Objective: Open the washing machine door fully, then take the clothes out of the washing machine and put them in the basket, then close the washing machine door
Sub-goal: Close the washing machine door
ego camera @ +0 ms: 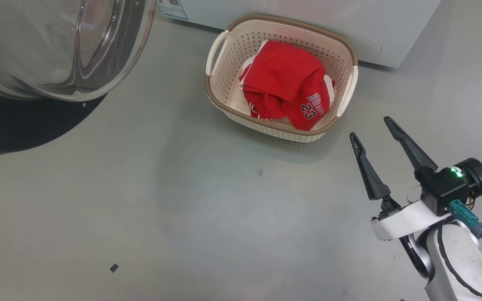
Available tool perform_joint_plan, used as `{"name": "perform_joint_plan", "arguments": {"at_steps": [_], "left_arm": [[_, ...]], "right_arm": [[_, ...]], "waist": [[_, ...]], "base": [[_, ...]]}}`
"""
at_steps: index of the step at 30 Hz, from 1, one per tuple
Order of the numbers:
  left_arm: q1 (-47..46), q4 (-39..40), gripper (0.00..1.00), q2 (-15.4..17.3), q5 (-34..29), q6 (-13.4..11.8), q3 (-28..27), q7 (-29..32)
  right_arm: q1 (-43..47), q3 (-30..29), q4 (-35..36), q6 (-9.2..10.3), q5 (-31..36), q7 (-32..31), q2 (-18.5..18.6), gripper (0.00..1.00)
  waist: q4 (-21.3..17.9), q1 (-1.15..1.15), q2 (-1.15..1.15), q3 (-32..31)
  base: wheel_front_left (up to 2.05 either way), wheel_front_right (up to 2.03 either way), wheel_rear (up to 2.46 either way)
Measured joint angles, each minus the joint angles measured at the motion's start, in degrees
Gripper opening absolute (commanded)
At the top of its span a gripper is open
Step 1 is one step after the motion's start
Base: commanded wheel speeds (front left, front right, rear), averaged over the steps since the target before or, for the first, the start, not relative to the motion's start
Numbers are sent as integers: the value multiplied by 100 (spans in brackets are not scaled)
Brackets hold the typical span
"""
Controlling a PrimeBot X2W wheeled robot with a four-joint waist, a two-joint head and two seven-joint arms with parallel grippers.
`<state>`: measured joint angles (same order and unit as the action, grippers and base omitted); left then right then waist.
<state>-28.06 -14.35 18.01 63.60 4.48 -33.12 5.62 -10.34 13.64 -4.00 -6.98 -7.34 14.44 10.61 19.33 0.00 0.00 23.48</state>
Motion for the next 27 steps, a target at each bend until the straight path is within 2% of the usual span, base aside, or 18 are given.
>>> {"name": "perform_joint_plan", "arguments": {"at_steps": [4,8,12,19,27], "left_arm": [[-447,-485,0,30,667,-397,-461,353],[-795,-827,0,170,948,-778,-768,603],[-1176,-1230,0,133,1424,-1132,-1076,836],[-1645,-1842,0,85,2052,-1184,-1503,1200],[-1722,-2337,0,125,2060,-1184,-1394,1626]], "right_arm": [[-40,12,0,0,15,0,19,100],[-112,15,-3,0,16,0,24,100],[-121,-16,-4,0,16,0,36,100],[-132,-12,-5,0,16,0,34,100],[-192,4,-25,0,16,1,32,100]], "waist": [[-93,0,0,110],[-187,0,0,190],[-255,0,0,243],[-297,0,0,259],[-309,0,0,220]], "base": [[0,0,0],[0,0,0],[0,0,0],[0,0,0],[0,0,0]]}}
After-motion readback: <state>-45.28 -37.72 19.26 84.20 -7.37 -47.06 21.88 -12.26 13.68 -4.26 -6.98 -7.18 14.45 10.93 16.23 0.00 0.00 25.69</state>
